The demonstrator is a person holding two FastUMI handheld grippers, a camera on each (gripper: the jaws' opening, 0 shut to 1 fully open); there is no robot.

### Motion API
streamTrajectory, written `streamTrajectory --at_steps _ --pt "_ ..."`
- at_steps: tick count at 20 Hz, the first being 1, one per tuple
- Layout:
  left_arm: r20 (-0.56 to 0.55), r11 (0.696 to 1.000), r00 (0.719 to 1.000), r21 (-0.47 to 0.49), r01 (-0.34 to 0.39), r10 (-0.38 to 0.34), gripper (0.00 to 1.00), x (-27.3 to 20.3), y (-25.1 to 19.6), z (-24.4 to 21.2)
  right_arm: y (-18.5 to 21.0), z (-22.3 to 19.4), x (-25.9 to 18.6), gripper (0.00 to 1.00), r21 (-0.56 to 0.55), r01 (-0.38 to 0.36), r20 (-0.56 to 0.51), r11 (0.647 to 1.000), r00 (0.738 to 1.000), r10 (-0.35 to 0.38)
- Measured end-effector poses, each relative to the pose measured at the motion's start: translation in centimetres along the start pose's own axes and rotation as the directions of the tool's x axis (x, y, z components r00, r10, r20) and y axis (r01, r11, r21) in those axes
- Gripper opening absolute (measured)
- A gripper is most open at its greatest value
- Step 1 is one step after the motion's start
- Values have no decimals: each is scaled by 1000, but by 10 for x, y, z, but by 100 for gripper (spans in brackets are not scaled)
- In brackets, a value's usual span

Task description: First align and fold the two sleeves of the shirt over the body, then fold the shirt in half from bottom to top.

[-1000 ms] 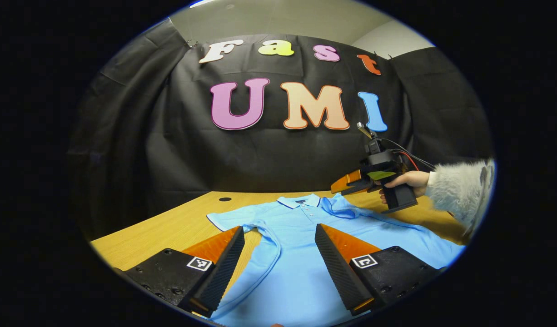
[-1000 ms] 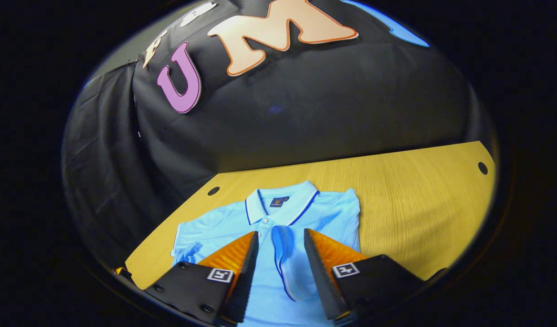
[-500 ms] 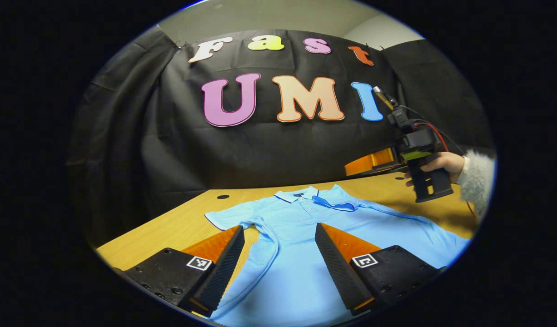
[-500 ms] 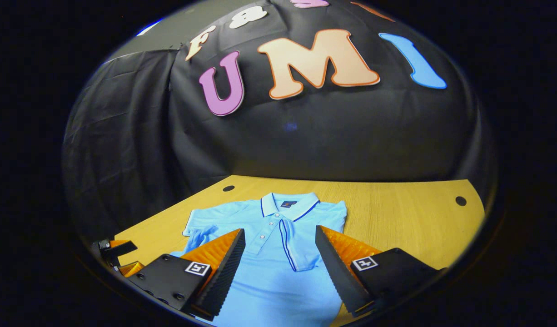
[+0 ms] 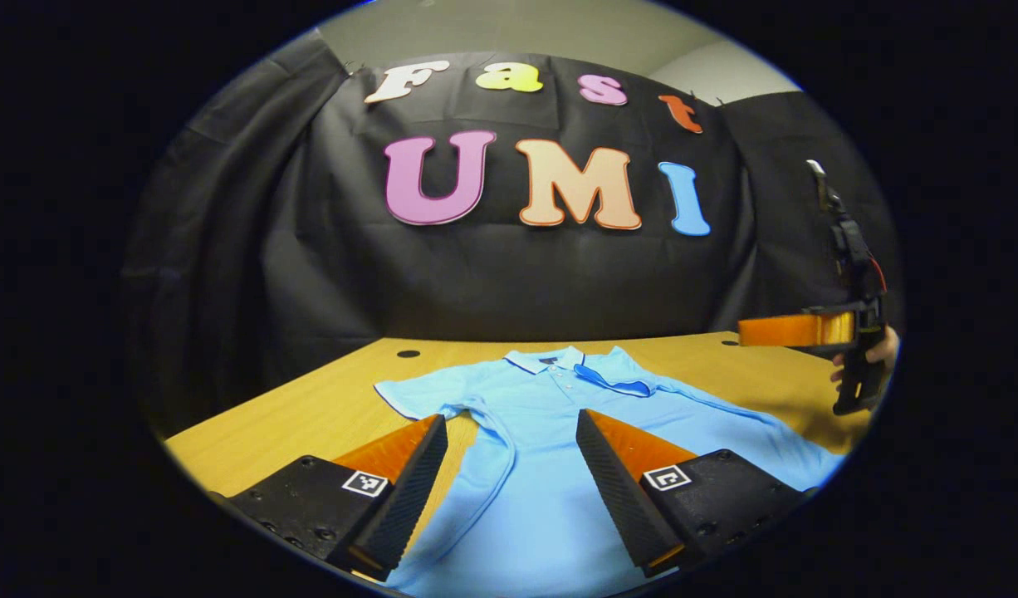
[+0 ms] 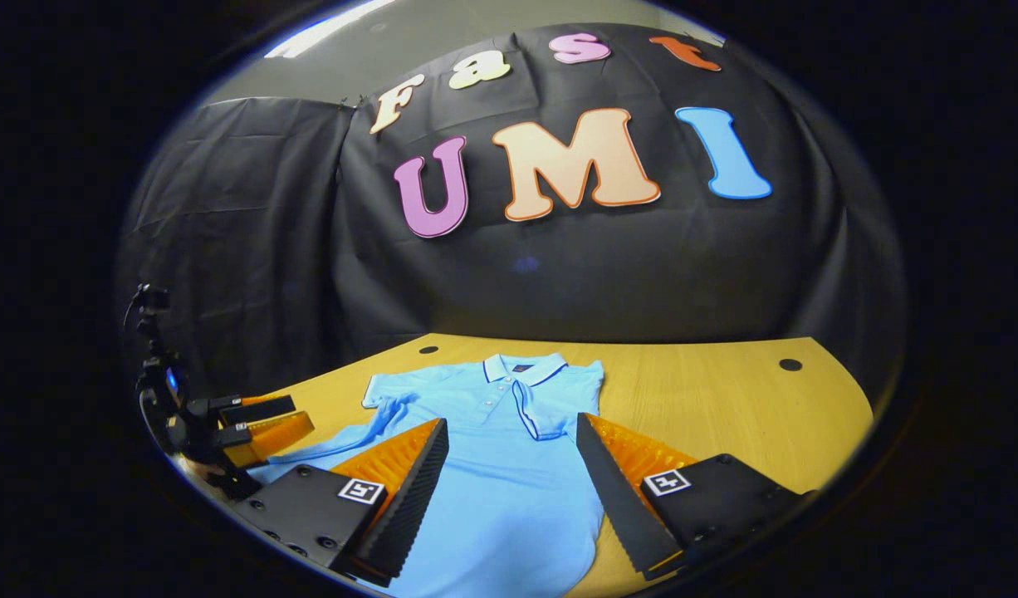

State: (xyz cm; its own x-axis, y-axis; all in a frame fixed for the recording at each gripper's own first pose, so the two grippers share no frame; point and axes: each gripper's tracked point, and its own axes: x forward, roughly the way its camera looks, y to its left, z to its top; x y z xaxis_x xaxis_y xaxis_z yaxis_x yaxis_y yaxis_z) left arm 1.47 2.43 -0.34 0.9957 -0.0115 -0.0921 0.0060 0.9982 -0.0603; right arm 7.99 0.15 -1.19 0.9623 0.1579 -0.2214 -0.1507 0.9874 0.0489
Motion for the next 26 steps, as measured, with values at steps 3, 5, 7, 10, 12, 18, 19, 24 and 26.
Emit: streamTrajectory --at_steps 3,5,7,10,12,18,19,24,26 --pt "-69 998 998 -64 6 -10 95 22 29 9 3 -1 -23 97 23 -9 25 1000 1000 8" --pt "-123 998 992 -68 -10 2 94 41 53 12 10 -2 -33 97 40 -32 34 999 999 31" --pt "-177 999 984 -53 -11 2 94 62 72 13 13 -5 -36 97 23 -44 30 999 999 44" --pt "-253 998 967 -51 -25 11 94 95 97 10 16 -12 -38 97 4 -46 18 999 999 46" --pt "-309 997 951 -68 -21 -1 94 119 106 2 21 -16 -39 97 12 -64 6 998 998 64" --pt "-462 999 886 -17 -46 33 94 178 136 -34 20 -14 -43 97 21 -62 9 998 998 62" --pt "-487 999 873 -11 -50 38 94 185 139 -43 20 -13 -44 97 30 -64 12 997 998 64" --pt "-533 998 844 -4 -70 57 94 201 148 -66 6 -12 -44 97 33 -32 21 999 999 32" --pt "-555 997 829 6 -73 64 94 200 149 -73 5 -12 -44 97 34 -28 19 999 999 27"
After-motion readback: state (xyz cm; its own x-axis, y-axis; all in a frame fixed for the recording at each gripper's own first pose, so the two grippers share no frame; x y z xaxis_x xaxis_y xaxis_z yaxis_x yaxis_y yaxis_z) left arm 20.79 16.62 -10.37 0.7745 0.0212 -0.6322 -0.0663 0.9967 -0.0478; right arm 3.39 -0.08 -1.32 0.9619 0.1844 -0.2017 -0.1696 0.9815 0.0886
